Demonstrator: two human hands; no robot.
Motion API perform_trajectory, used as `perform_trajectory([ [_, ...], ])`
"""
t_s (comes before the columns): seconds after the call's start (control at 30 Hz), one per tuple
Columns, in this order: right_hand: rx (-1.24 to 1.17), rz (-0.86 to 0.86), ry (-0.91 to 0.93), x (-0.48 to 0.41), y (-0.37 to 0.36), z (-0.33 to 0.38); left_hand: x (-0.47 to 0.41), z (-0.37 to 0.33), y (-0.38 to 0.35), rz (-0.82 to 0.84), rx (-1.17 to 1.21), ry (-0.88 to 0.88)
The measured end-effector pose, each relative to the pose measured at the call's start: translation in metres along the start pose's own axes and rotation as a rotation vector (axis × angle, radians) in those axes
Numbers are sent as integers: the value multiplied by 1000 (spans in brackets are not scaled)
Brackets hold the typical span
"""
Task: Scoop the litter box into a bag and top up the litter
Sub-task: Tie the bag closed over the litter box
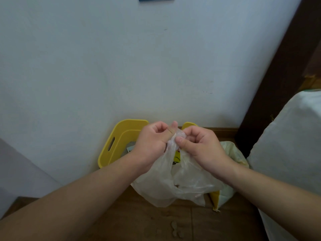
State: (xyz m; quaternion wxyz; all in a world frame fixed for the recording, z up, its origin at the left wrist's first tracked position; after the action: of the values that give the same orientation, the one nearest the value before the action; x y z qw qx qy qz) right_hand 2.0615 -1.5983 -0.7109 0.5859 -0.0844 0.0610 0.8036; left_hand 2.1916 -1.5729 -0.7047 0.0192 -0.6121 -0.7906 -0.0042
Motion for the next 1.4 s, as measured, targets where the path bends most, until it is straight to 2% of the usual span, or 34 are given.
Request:
perform_trajectory([
  [0.17, 63, 52, -7, -2, -1, -3, 3, 5, -3, 197, -83, 20],
  [0.27, 13, 137, -55, 1, -5, -3, -1, 11, 5, 173, -112, 10],
  [0.4, -43, 390, -144, 6, -14, -5, -6, 14, 13, 90, -140, -16],
  [0.5, 190, 458, -94, 8, -18, -9, -9, 16, 17, 61, -171, -38],
  [0.6, 488, 327, -2, 5, -12, -10, -8, 13, 14, 82, -203, -82],
  [0.83, 819, -68, 294, -2, 5, 6, 0, 10, 4, 149, -285, -181],
  [0.93, 779, -58, 294, -2, 5, 7, -3, 10, 7, 85, -307, -202],
  [1.03, 554, 92, 161, -2, 0, 0, -7, 12, 14, 25, -262, -187],
  [1.1, 392, 134, 106, 0, -3, -2, -7, 11, 16, 18, -275, -195],
  [1.23, 297, 23, 51, -5, 6, -5, -2, 9, 10, 97, -328, -260],
  [1.4, 427, -69, -11, -6, 9, -12, 6, -4, -2, 171, -543, -500],
])
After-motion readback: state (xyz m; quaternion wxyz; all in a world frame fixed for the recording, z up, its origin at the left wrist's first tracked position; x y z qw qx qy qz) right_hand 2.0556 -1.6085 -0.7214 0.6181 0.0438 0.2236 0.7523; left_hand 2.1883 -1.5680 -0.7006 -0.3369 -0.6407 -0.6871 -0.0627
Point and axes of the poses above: each hand's wrist, its own x-axis away from the middle knuckle, its own y-axis out of the back of the hand, z = x × y, the point moved 8 cm from there along -x, towards the middle knuckle, and after that the axes turned 5 degrees about -z, right-handed, at the moved point
